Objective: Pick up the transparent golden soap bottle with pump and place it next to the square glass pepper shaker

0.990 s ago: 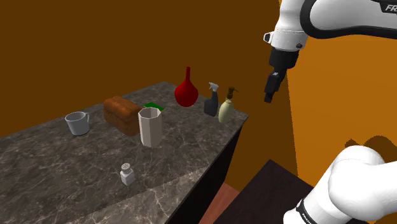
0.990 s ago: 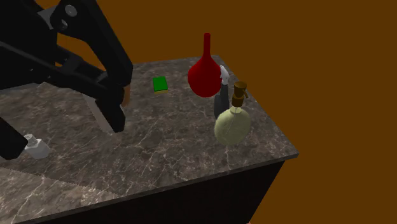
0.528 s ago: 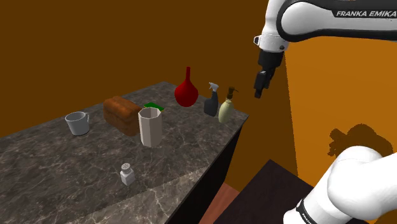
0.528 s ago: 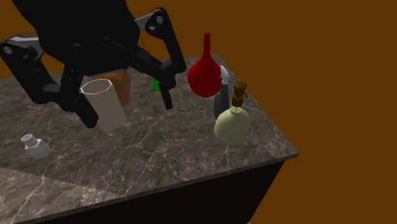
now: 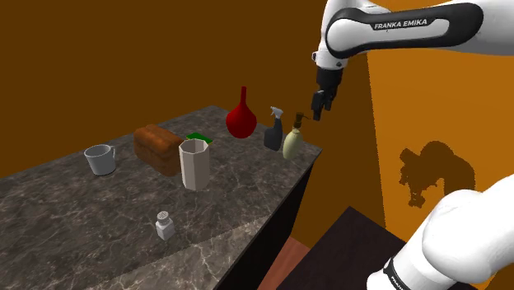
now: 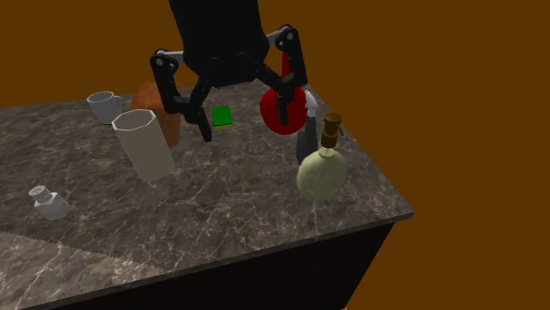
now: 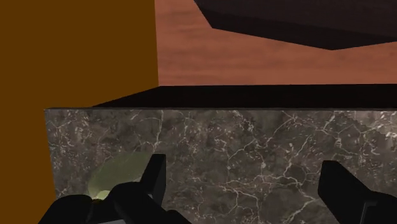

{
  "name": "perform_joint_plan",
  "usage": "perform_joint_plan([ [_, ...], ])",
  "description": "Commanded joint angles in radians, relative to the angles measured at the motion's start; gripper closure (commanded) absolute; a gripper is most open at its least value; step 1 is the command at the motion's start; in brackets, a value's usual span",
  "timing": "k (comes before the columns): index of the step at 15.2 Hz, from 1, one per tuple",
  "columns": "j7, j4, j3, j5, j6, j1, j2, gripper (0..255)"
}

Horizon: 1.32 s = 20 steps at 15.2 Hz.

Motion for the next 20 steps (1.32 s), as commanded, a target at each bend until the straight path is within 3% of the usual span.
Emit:
perform_joint_plan([
  [1,-0.026,0.042,-0.024,-0.005,0.034,-0.012,0.075,0],
  [11,-0.124,0.369,-0.090,0.029,0.081,-0.063,0.451,0],
  [19,-0.200,0.779,-0.111,0.088,0.016,-0.132,0.801,0],
  [20,-0.201,0.788,-0.111,0.089,0.013,-0.134,0.808,0],
])
